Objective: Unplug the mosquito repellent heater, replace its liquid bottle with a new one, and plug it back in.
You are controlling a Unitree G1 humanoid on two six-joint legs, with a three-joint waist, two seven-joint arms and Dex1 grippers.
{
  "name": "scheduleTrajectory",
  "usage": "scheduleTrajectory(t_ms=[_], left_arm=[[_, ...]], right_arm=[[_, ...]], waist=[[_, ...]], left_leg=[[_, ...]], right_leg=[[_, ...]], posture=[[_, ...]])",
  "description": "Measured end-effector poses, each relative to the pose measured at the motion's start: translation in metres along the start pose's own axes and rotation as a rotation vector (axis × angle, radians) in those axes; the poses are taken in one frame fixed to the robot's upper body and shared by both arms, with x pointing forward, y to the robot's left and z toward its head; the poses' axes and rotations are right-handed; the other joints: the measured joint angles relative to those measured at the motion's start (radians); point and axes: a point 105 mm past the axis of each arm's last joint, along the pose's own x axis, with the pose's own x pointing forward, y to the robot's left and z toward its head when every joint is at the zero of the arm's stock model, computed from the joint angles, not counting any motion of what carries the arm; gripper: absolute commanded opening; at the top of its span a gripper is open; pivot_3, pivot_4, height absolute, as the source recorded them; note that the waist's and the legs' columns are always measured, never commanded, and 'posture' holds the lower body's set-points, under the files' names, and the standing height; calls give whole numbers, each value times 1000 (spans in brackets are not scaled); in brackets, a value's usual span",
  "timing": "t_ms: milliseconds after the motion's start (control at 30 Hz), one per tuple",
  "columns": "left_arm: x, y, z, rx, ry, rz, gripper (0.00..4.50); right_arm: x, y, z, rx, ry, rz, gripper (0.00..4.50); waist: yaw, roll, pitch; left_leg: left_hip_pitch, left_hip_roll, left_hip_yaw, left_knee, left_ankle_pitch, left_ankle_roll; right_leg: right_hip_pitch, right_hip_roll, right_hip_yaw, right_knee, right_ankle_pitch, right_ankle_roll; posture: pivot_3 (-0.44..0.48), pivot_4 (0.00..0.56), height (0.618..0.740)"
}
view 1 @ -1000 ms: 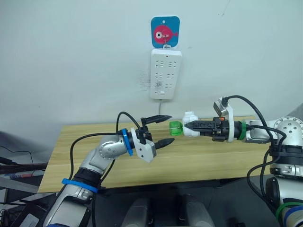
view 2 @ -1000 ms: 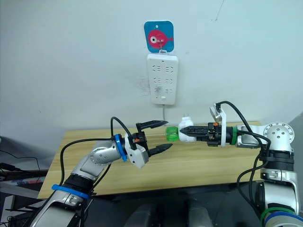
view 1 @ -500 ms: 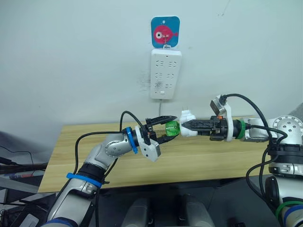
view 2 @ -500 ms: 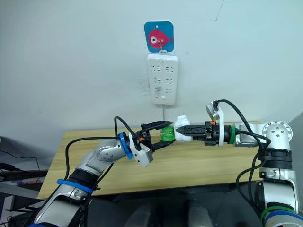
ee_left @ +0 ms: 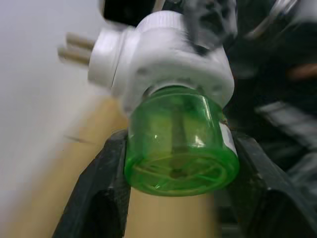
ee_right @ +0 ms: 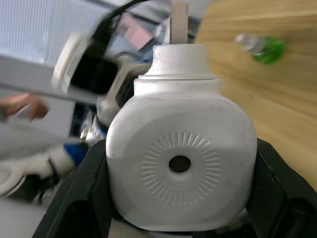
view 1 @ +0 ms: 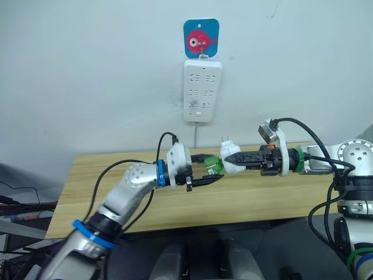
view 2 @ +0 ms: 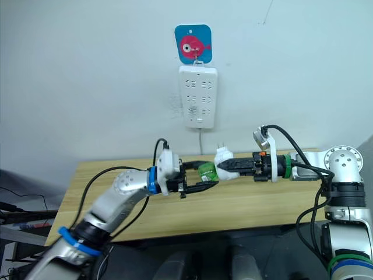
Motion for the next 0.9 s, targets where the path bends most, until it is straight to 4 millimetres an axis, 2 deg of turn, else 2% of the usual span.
scheduleTrajectory(t_ms=[67, 200, 267, 433, 500, 567, 633, 667, 733, 800, 867, 900], left_arm=[[-2, -1, 2, -290, -5, -74, 2238], [-2, 6, -2, -612, -40, -161, 2238], [-4, 4, -1, -633, -35, -178, 2965], [-17, 10, 2, -604, -69, -119, 4462], [-22, 9, -7, -594, -63, -87, 4493], [-34, 6, -27, -550, -14, -7, 4493], [-46, 9, -41, -477, 27, 88, 4493], [-49, 13, -45, -373, 40, 149, 4493], [-54, 29, -46, -57, 67, 294, 4493], [-54, 44, -39, 366, 112, 417, 4493], [-45, 46, -23, 777, 116, 468, 4493], [-41, 43, -17, 930, 114, 463, 4493]], right_arm=[[0, 3, 0, -10, 8, 20, 2972], [1, 1, 0, -11, 9, 19, 2972], [2, 1, -1, -9, 13, 24, 2972], [-1, -5, 2, -1, -6, -15, 2972], [-3, -8, 4, 9, -18, -34, 2972], [-6, -12, 8, 22, -48, -55, 2972], [-12, -17, 12, 33, -82, -82, 2972], [-13, -18, 14, 35, -93, -89, 2972], [-16, -20, 19, 37, -127, -98, 2972], [-15, -19, 23, 34, -140, -98, 2972], [-15, -19, 24, 35, -150, -101, 2972], [-15, -20, 25, 38, -153, -102, 2972]], waist=[[1, 0, 0], [0, -1, 0], [0, -1, 0], [4, -1, 0], [2, 0, 0], [0, 0, 0], [2, 0, 0], [3, 0, 0], [9, 0, 0], [12, 0, 0], [15, 0, 0], [15, 0, 0]], left_leg=[[2, 0, 0, 1, 0, 0], [2, -1, 3, 2, 1, 0], [2, -1, 3, 1, 1, 0], [2, -1, 4, 0, 0, 0], [2, -1, 4, -1, 0, 0], [1, -1, 5, -2, 0, 0], [1, -1, 5, -3, 0, -1], [1, -1, 5, -3, 0, -1], [1, -1, 6, -3, -3, -7], [1, -1, 9, -4, -3, -7], [0, -1, 10, -4, -3, -7], [0, -1, 11, -4, -3, -7]], right_leg=[[3, 1, -1, 0, -1, 1], [3, 0, 2, 0, 0, 2], [2, 0, 3, 0, 3, -4], [1, -2, 4, -1, 3, -6], [1, -2, 5, -1, 3, -6], [0, -3, 5, -1, 3, -8], [-1, -3, 5, -1, 2, -10], [-1, -3, 5, -2, 0, -14], [0, -4, 5, -3, 0, -16], [0, -7, 5, -4, 1, -16], [0, -8, 4, -4, 2, -15], [-1, -8, 4, -5, 2, -14]], posture=[[-114, 172, 740], [-124, 171, 740], [-124, 171, 740], [-135, 171, 740], [-135, 171, 740], [-135, 173, 740], [-129, 172, 740], [-126, 172, 740], [-121, 171, 740], [-120, 170, 740], [-112, 172, 740], [-112, 172, 740]])
